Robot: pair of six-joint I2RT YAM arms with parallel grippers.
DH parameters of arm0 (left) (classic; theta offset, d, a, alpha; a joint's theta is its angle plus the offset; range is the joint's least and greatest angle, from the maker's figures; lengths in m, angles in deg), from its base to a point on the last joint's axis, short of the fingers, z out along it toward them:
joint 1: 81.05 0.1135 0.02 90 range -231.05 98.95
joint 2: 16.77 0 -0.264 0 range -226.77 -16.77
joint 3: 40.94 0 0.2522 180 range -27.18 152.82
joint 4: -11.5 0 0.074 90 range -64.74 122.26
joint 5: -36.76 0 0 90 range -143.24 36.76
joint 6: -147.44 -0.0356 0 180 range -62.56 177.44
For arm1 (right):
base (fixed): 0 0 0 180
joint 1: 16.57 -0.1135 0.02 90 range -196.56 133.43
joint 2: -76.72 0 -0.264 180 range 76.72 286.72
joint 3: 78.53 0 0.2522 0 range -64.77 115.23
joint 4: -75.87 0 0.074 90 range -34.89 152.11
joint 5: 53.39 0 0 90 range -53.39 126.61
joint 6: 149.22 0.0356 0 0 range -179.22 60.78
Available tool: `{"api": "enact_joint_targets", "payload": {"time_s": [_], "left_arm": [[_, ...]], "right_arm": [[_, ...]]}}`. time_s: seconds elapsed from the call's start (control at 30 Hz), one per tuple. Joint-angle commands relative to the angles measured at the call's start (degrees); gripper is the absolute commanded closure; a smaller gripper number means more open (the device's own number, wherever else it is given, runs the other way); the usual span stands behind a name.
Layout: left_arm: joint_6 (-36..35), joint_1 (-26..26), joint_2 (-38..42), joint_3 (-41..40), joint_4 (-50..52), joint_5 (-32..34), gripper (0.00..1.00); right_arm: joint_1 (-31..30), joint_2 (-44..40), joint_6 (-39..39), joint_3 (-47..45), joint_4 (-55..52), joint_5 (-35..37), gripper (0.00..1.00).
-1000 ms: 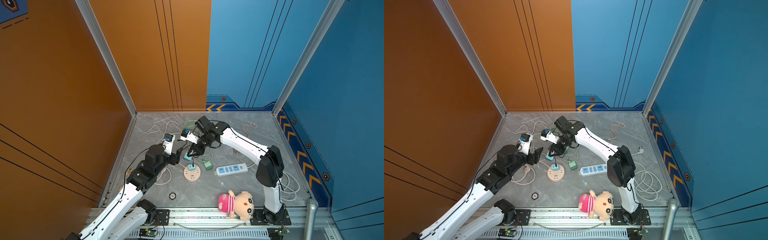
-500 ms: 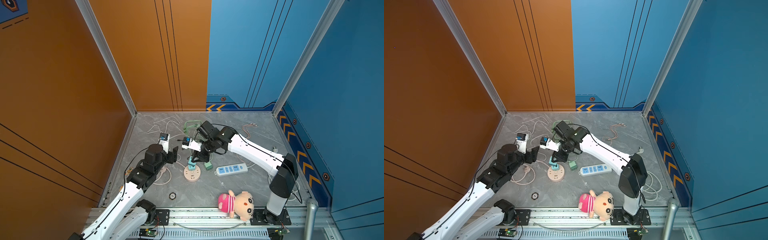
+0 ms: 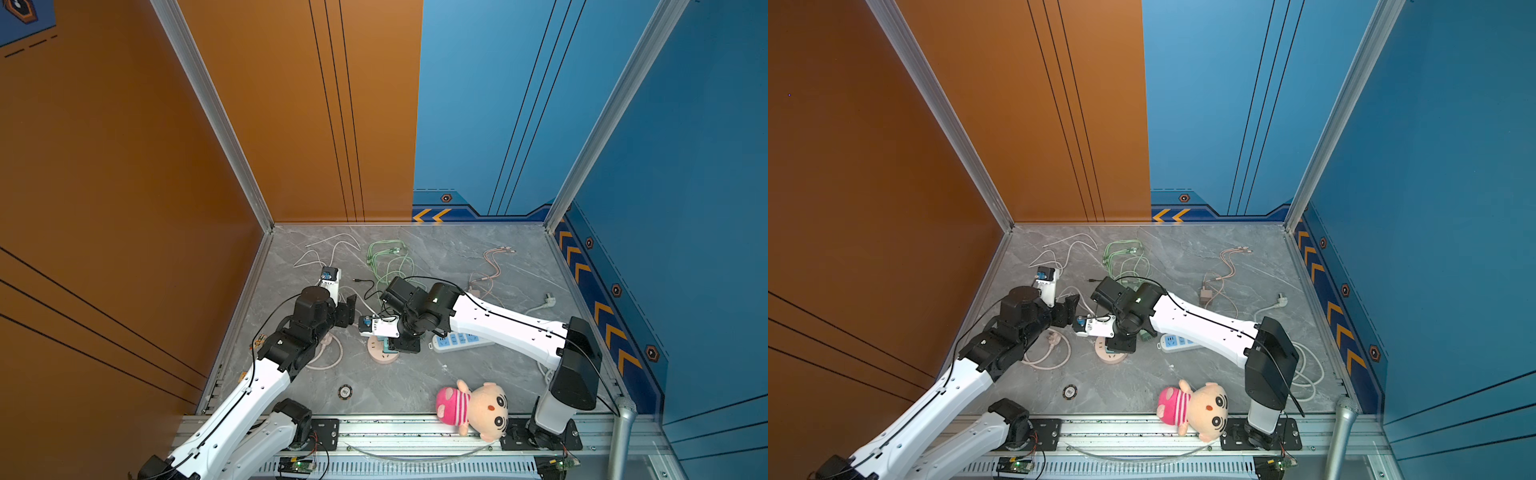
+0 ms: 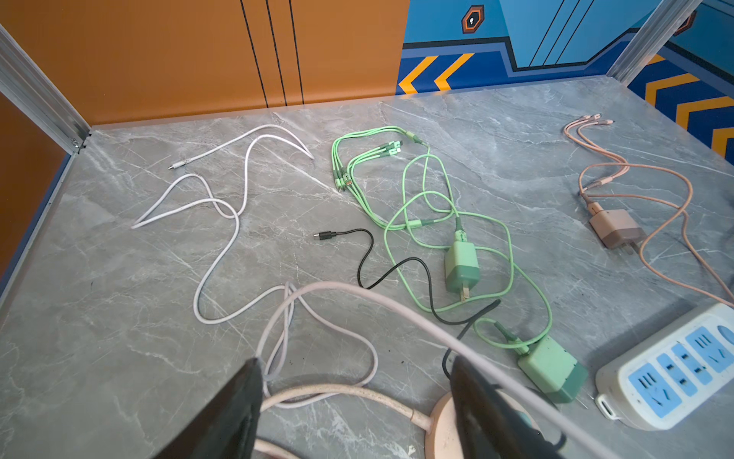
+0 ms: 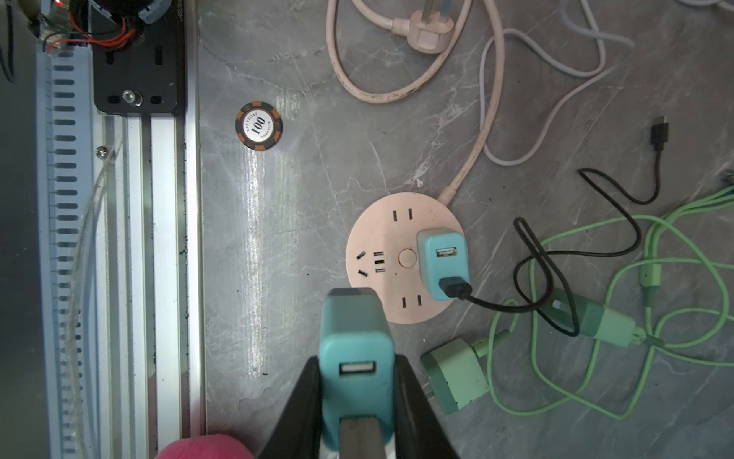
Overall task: Insert plugs into power strip
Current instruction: Insert the plug into the socket.
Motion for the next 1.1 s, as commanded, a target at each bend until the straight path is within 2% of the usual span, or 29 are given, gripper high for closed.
{"api": "enact_joint_targets", "payload": {"time_s": [0.0,0.3,0.83,1.07], "left_arm": [[0.6,0.7,-0.4,-0.5,0.8,0.3,0.25],[0.4,1.0,-2.0,-0.5,0.8,0.8,0.25],[0.6,2.6,-4.2,-0.6,-0.2,-0.1,0.25],[0.7,3.1,-4.4,-0.4,-0.3,-0.6,0.25]], "right_arm": [[-0.3,1.5,-2.4,-0.6,5.5,4.4,1.00],[-0.4,6.9,-5.9,0.4,6.9,5.3,1.00],[0.1,8.1,-6.2,0.3,5.6,0.0,1.00],[0.4,8.7,-6.8,-0.7,5.5,0.9,1.00]]}}
